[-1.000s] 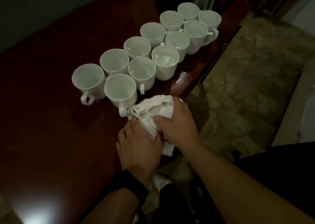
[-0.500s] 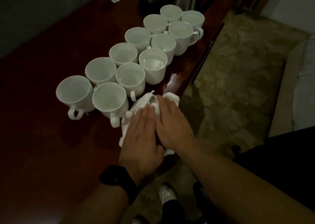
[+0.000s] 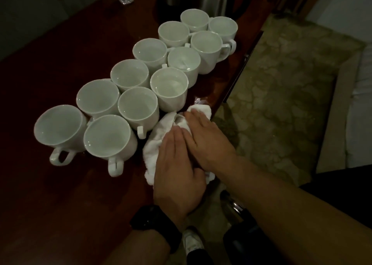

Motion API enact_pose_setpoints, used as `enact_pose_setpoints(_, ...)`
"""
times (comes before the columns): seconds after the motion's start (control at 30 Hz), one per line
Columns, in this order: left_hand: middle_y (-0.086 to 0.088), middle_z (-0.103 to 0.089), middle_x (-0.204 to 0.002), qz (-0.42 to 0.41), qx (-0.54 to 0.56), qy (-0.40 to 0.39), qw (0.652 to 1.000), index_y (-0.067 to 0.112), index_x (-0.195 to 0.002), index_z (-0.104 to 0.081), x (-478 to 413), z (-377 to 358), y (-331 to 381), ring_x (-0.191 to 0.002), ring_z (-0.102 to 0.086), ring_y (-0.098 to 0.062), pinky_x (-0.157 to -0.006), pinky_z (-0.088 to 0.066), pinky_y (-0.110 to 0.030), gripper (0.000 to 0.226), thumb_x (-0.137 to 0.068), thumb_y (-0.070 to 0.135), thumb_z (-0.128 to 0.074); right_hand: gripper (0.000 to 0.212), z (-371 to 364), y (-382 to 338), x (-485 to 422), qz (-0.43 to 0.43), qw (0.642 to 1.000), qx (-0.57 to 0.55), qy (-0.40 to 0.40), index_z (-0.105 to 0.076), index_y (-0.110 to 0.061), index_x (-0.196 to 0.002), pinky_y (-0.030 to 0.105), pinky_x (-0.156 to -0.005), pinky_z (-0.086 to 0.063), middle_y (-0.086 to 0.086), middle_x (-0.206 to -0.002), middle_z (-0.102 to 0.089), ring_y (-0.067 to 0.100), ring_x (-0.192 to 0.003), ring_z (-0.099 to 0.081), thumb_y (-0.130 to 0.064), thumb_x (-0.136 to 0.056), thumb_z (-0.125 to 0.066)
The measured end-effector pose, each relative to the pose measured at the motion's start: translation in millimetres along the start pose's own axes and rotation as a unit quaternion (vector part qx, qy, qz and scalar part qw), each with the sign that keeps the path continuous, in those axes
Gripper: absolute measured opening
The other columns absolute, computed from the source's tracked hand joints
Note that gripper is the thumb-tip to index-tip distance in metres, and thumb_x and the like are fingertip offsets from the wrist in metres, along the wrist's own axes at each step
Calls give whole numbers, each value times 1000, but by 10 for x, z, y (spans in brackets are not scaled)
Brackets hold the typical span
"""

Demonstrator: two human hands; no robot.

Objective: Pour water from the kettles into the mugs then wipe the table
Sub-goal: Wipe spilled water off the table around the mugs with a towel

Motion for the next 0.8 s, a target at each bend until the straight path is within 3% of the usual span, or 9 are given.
enact_pose_setpoints(0.1, -2, 12, -171, 19, -11, -9, 1000, 11, -161, 7, -60, -37, 57, -158, 12, -11, -128, 5, -32, 93, -93, 25, -54, 61, 42, 56, -63, 6, 1000, -6, 8, -19, -21, -162, 47, -128, -10, 3, -171, -14, 17, -158, -9, -47, -108, -28)
enact_pose_setpoints(0.2, -4, 6, -171, 13, -1, 7, 1000, 8, -161, 3, -109, -108, 148, -158, 9, -13, -127, 10, -27, 84, -96, 22, -49, 61, 98, 130, -127, 25, 1000, -1, 2, -21, -20, -162, 49, -127, -13, 4, -171, -16, 17, -158, -10, -46, -107, -26)
enact_pose_setpoints(0.33, -7, 2, -170, 36, 7, 25, 999, 7, -161, 0, -197, -187, 340, -157, 8, -15, -128, 9, -29, 85, -83, 35, -22, 56, 175, 265, -250, 38, 999, -7, -4, -23, -21, -161, 47, -128, -12, 2, -171, -16, 16, -158, -10, -40, -110, -34)
enact_pose_setpoints(0.53, -6, 14, -170, 94, -67, 8, 993, 10, -158, 16, -344, -270, 515, -157, 14, -15, -124, 18, -27, 85, -88, 34, -26, 56, 261, 385, -369, 54, 998, -10, -12, -24, -19, -161, 47, -127, -12, 2, -171, -18, 16, -157, -11, -36, -110, -37)
enact_pose_setpoints(0.63, -7, 19, -169, 97, -108, -20, 989, 9, -158, 21, -421, -298, 537, -157, 17, -17, -125, 17, -30, 89, -94, 40, -34, 57, 298, 434, -405, 58, 998, -16, -11, -26, -18, -161, 47, -126, -11, 3, -170, -19, 18, -157, -12, -37, -108, -36)
enact_pose_setpoints(0.8, -11, 24, -167, 76, -130, -34, 988, 10, -150, 29, -539, -380, 525, -157, 19, -22, -125, 20, -33, 88, -93, 47, -28, 64, 356, 492, -482, 53, 998, -13, -8, -27, -18, -160, 48, -127, -15, 2, -170, -21, 17, -157, -14, -45, -102, -27)
Point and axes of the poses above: each hand's wrist, its own x-axis away from the middle knuckle, its own z-axis out of the back of the hand, y = z × x, the point moved 1 cm from there along -x, towards the middle knuckle
